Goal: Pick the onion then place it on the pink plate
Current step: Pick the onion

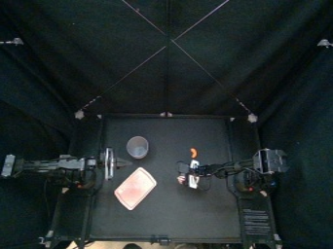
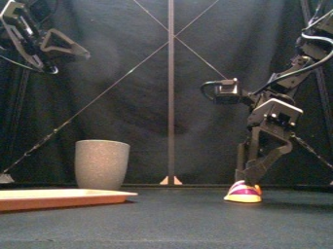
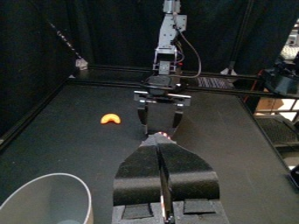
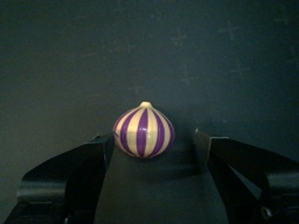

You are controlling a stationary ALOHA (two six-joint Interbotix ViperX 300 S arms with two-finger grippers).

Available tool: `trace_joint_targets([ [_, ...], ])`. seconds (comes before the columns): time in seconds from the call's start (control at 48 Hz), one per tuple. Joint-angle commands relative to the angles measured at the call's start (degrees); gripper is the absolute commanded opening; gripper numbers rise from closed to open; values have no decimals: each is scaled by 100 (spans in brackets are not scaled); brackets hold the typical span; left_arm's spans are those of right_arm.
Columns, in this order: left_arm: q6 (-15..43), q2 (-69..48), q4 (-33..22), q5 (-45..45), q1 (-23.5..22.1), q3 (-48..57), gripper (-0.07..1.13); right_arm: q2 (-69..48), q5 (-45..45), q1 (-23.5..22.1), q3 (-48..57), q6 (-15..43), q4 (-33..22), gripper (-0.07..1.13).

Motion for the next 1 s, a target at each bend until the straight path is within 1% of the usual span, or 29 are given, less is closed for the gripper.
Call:
trace_joint_targets([
  [0.021, -9, 26, -9, -26, 9, -62, 5, -35, -9, -18, -123, 9, 9, 105],
  [0.688, -9, 18, -9, -26, 26, 62, 5, 352, 0, 35, -220, 18, 272, 103],
  [0.792, -9, 0, -9, -18, 26, 79, 5, 352, 9, 35, -211, 18, 299, 98],
  [1.0, -9, -35, -9, -18, 26, 88, 5, 352, 9, 62, -211, 18, 308, 84],
])
